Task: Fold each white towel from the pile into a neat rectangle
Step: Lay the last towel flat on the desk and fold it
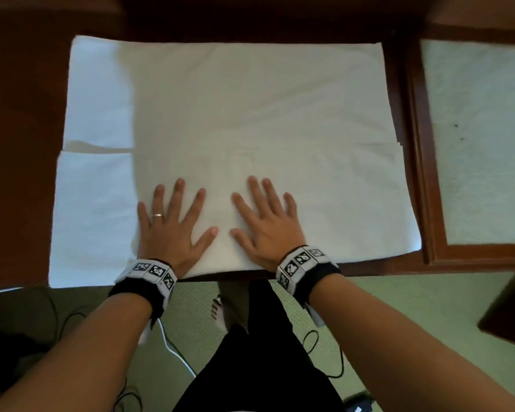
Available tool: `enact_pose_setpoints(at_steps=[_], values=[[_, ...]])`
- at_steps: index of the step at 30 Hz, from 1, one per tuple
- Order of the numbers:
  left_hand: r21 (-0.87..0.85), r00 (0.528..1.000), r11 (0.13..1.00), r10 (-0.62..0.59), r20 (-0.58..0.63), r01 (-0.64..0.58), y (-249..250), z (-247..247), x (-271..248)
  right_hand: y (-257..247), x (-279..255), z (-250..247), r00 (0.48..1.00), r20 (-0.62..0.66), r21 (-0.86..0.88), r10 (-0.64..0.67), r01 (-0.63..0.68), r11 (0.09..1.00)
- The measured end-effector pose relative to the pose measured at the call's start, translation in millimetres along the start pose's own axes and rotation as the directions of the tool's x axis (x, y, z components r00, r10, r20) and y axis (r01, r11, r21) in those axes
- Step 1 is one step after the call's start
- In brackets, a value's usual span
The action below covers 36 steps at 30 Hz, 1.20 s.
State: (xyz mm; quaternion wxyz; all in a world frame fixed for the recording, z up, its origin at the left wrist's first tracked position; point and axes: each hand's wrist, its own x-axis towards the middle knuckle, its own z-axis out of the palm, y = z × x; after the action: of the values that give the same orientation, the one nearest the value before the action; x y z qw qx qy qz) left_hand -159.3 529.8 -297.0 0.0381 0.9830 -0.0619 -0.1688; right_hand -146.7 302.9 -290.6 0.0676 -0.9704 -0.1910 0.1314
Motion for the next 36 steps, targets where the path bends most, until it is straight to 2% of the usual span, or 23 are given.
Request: enact_pose_setpoints(at_steps=[2, 4, 6, 7, 9, 10, 12, 14, 16, 17, 20, 23, 25, 26, 28, 29, 30, 31, 33, 35, 36], values=[[0.031, 1.0, 0.999, -0.022, 0.0, 0.022, -1.0, 3.5, 0.6, 17.7, 4.4, -1.0, 0.998, 0.051, -0.058, -0.048, 0.051, 0.997], [0.037, 0.999, 0.999, -0.033, 0.012, 0.033, -3.0, 4.2, -1.5, 61.3, 1.9, -7.3, 0.996, 0.087, -0.107, -0.027, 0.037, 0.994], [0.03, 0.999, 0.999, -0.036, 0.019, 0.035, -3.6, 3.4, -2.1, 119.0, -6.6, -20.4, 0.988, 0.089, -0.108, 0.126, -0.116, 0.987], [0.03, 0.999, 0.999, -0.034, 0.025, 0.033, -2.7, 2.4, -1.9, 148.4, -12.8, -29.4, 0.968, 0.09, -0.093, 0.236, -0.228, 0.969], [0.009, 0.999, 0.999, -0.032, 0.029, 0.032, 1.2, -0.8, -1.1, 190.7, -22.3, -44.7, 0.896, 0.119, -0.051, 0.428, -0.425, 0.904], [-0.016, 0.999, 0.999, -0.04, 0.026, 0.04, 4.2, -3.5, 0.4, 198.6, -22.9, -49.1, 0.871, 0.115, -0.046, 0.477, -0.475, 0.879], [-0.11, 0.997, 0.991, -0.077, 0.021, 0.078, 12.4, -9.8, 6.0, 186.0, -15.1, -51.0, 0.88, 0.037, -0.032, 0.473, -0.472, 0.881], [-0.185, 0.998, 0.981, -0.057, -0.006, 0.055, 22.7, -17.0, 13.8, 146.2, -3.6, -48.9, 0.937, -0.022, 0.003, 0.349, -0.35, 0.937], [-0.13, 0.997, 0.988, 0.077, -0.024, -0.079, 31.6, -21.3, 21.3, 98.6, 2.4, -38.9, 0.986, 0.005, 0.002, 0.164, -0.164, 0.986], [-0.077, 0.99, 0.987, 0.143, -0.007, -0.143, 33.7, -22.4, 25.4, 78.9, 3.4, -31.8, 0.994, 0.05, -0.011, 0.102, -0.102, 0.995], [0.048, 0.977, 0.978, 0.2, 0.072, -0.204, 17.4, -23.3, 34.2, 53.4, 5.1, -18.1, 0.984, 0.132, -0.02, 0.122, -0.121, 0.992], [0.11, 0.979, 0.978, 0.165, 0.124, -0.178, -42.1, -25.4, 32.2, 57.6, 5.9, -16.1, 0.986, 0.122, -0.043, 0.114, -0.109, 0.993], [0.132, 0.986, 0.989, 0.044, 0.16, -0.066, -93.1, -29.3, 25.0, 59.7, 8.0, -16.7, 0.986, 0.128, -0.055, 0.108, -0.102, 0.993], [0.12, 0.984, 0.992, -0.059, 0.171, 0.038, -115.0, -32.9, 21.0, 58.6, 9.2, -17.0, 0.985, 0.131, -0.055, 0.114, -0.108, 0.993], [0.046, 0.94, 0.959, -0.282, 0.191, 0.278, -142.5, -41.4, 13.5, 54.2, 10.8, -17.9, 0.982, 0.139, -0.053, 0.13, -0.124, 0.991], [0.016, 0.915, 0.933, -0.355, 0.189, 0.359, -146.3, -45.0, 11.5, 52.0, 11.6, -18.9, 0.979, 0.147, -0.054, 0.138, -0.131, 0.99], [0.009, 0.914, 0.925, -0.376, 0.153, 0.379, -142.9, -47.1, 10.6, 50.8, 12.3, -20.2, 0.977, 0.155, -0.056, 0.144, -0.137, 0.989], [0.021, 0.936, 0.94, -0.34, 0.092, 0.34, -132.7, -48.6, 10.1, 49.5, 13.0, -21.4, 0.976, 0.161, -0.054, 0.149, -0.142, 0.988], [0.018, 0.987, 0.987, -0.161, 0.015, 0.161, -96.8, -47.4, 9.4, 47.2, 15.7, -24.7, 0.974, 0.162, -0.039, 0.157, -0.153, 0.987], [0.008, 1.0, 1.0, 0.025, 0.01, -0.025, -52.0, -32.2, 1.1, 41.2, 17.0, -26.0, 0.974, 0.154, -0.023, 0.168, -0.167, 0.986], [0.008, 0.997, 0.998, 0.066, 0.034, -0.066, -30.8, -21.0, -5.5, 36.7, 15.3, -25.8, 0.977, 0.134, -0.017, 0.164, -0.164, 0.986]])
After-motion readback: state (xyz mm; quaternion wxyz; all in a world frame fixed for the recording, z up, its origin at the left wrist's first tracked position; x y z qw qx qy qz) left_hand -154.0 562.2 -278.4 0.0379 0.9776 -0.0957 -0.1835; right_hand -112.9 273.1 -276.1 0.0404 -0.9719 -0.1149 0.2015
